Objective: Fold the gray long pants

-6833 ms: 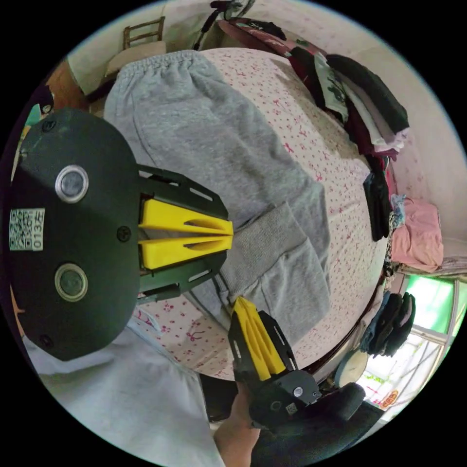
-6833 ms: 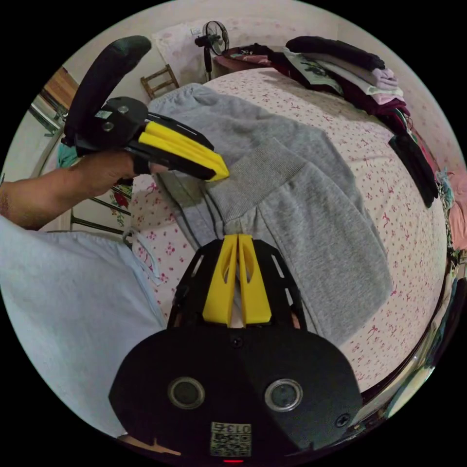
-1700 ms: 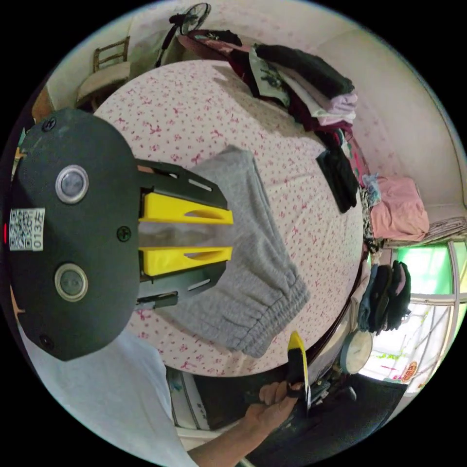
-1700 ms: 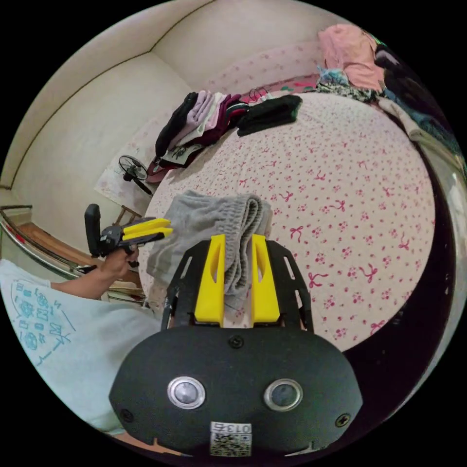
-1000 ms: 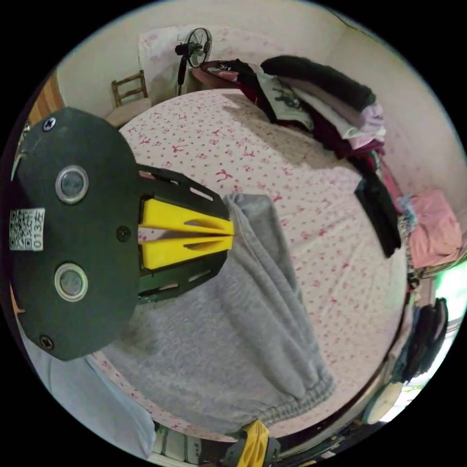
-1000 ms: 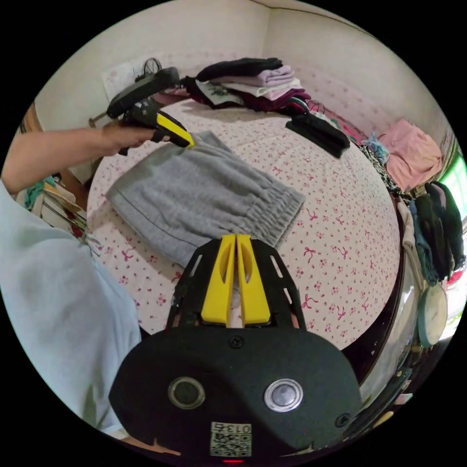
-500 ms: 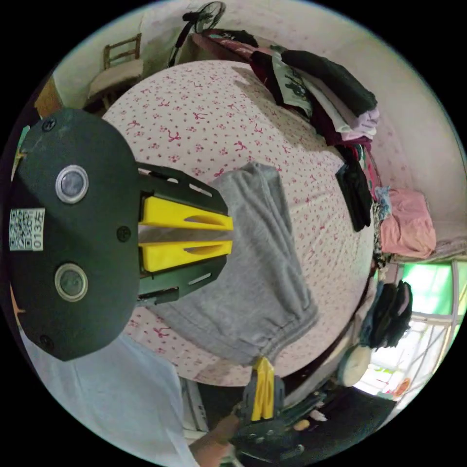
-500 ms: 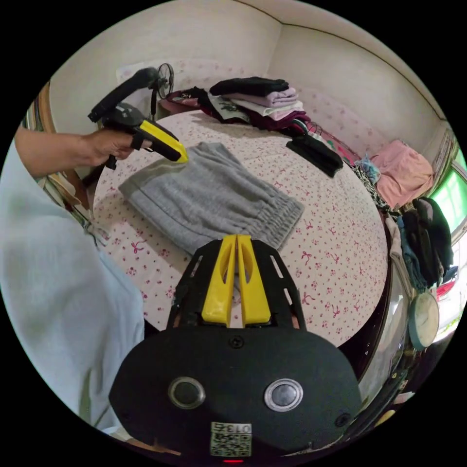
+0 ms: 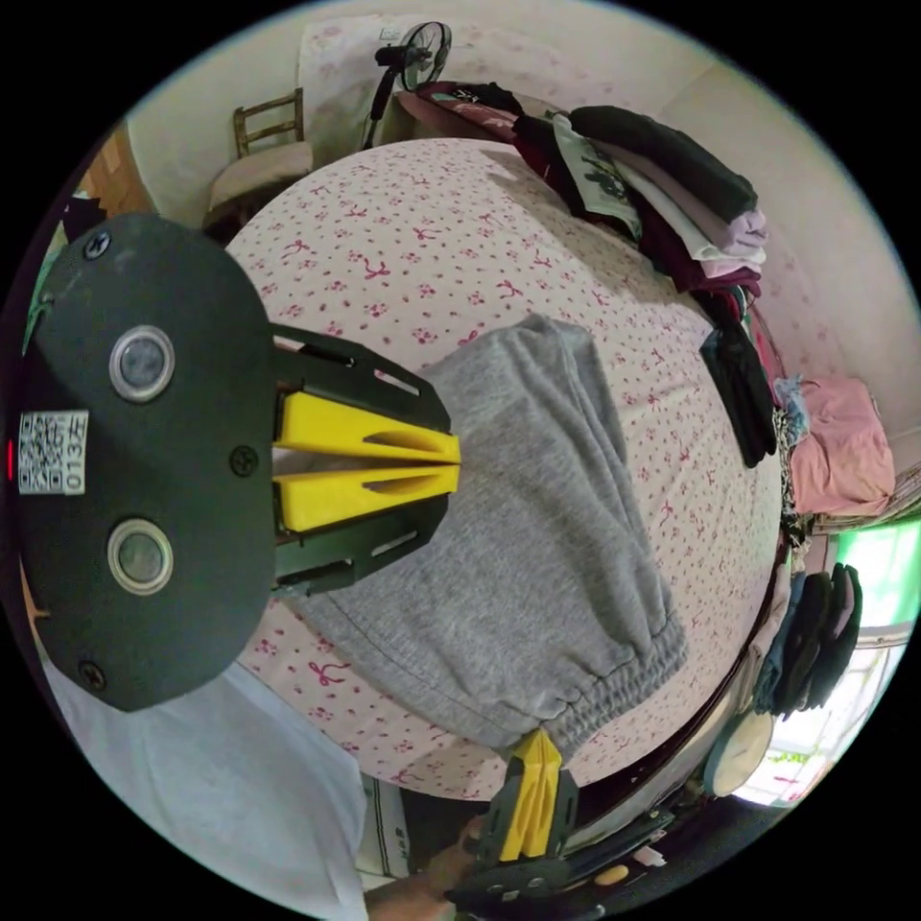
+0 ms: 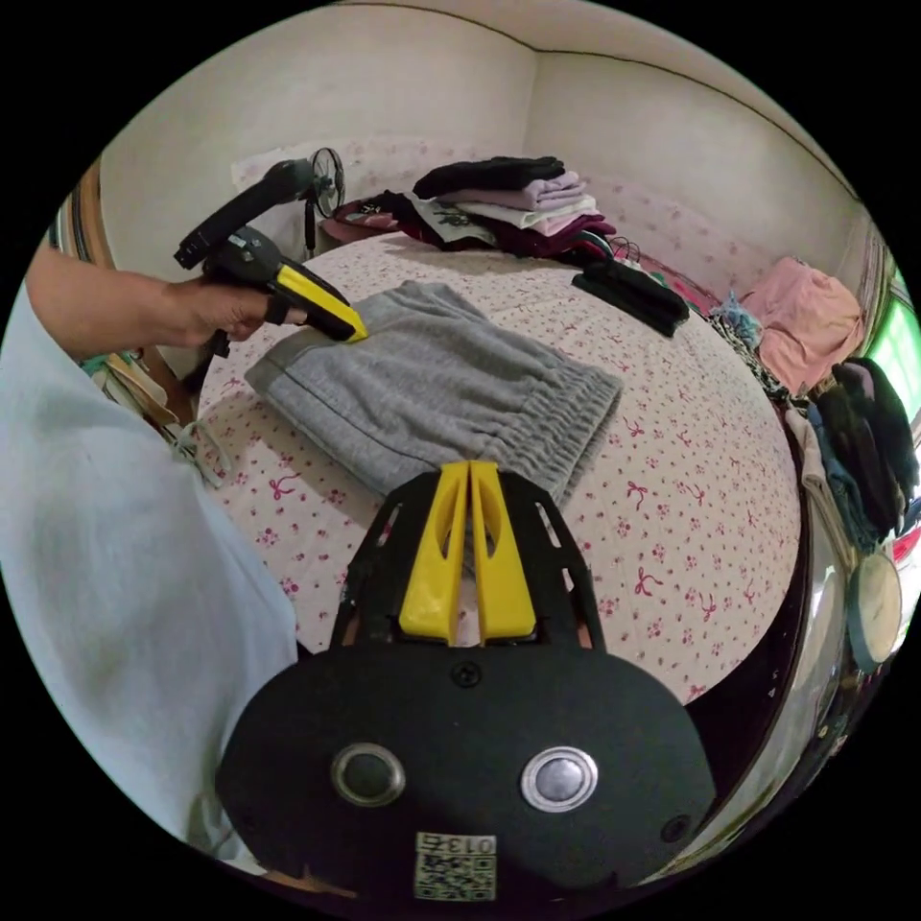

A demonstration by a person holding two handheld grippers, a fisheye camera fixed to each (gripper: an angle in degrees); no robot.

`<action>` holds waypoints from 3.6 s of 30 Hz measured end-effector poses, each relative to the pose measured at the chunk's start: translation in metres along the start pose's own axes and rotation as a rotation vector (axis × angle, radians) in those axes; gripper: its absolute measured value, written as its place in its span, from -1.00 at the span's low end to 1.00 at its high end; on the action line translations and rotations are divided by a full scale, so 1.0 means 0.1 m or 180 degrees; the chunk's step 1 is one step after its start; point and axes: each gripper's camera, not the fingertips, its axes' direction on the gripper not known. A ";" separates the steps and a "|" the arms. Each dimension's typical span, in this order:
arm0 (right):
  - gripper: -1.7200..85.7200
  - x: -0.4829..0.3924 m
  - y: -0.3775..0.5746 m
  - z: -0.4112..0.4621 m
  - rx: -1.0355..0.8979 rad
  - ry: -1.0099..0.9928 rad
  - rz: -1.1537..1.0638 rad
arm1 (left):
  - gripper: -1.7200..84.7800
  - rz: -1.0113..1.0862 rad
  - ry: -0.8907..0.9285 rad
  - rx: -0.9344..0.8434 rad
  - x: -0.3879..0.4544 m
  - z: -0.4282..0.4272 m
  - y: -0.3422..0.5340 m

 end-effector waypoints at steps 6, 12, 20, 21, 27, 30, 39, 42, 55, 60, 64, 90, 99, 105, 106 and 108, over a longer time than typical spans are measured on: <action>-0.69 0.65 0.23 -0.26 0.0358 -0.0459 0.0917 | -0.72 -0.0555 0.0643 0.0084 -0.76 -0.10 0.01; -0.62 1.41 0.43 -0.26 0.0580 -0.0912 0.1867 | -0.62 -0.1066 0.1128 0.0253 -1.52 0.05 0.14; -0.59 2.01 0.29 0.31 0.0010 -0.1338 0.2241 | -0.57 -0.1124 0.2088 0.0069 -2.04 0.80 0.00; -0.59 2.03 0.29 0.34 -0.0049 -0.1336 0.2245 | -0.59 -0.1114 0.2135 0.0097 -2.09 0.88 -0.01; -0.66 2.22 0.14 0.30 -0.0216 -0.1333 0.2113 | -0.72 -0.1006 0.2161 0.0113 -2.26 1.13 -0.12; -0.66 2.13 -0.02 0.20 -0.0334 -0.0909 0.1741 | -0.76 -0.0851 0.2022 0.0202 -2.20 1.18 -0.15; -0.72 2.48 0.00 0.28 -0.0497 -0.1144 0.1962 | -0.79 -0.0837 0.2055 0.0074 -2.14 1.88 -0.27; -0.74 2.38 -0.15 0.08 -0.0486 -0.0889 0.1584 | -0.80 -0.0825 0.2053 0.0296 -2.07 1.88 -0.27; -0.74 3.57 -0.12 -1.25 0.0324 -0.0254 0.1182 | -0.80 -0.0248 0.2366 0.1360 -1.12 2.19 -1.84; -0.74 4.79 0.11 -1.82 0.0504 0.0170 0.1121 | -0.80 0.0291 0.2398 0.1610 -0.21 2.55 -3.32; -0.74 6.01 0.24 -2.42 0.0751 0.0479 0.1002 | -0.80 0.0438 0.2678 0.1869 0.46 2.87 -4.68; -0.76 10.22 0.47 -2.94 0.0038 0.0394 0.1731 | -0.84 0.0306 0.2461 0.1212 2.64 5.92 -8.37; -0.76 10.06 0.63 -3.03 0.0033 0.0432 0.1608 | -0.84 0.0350 0.2091 0.1404 3.26 6.67 -7.89; -0.72 10.06 0.75 -3.10 0.0445 0.0513 0.1710 | -0.82 0.0302 0.2325 0.1360 3.39 7.16 -7.95; -0.71 10.00 0.69 -3.11 0.0441 0.0744 0.1637 | -0.81 0.0297 0.2239 0.1381 3.47 7.21 -7.96; -0.70 9.93 0.58 -3.12 0.0353 0.1038 0.1514 | -0.80 0.0296 0.2086 0.1382 3.60 7.27 -7.95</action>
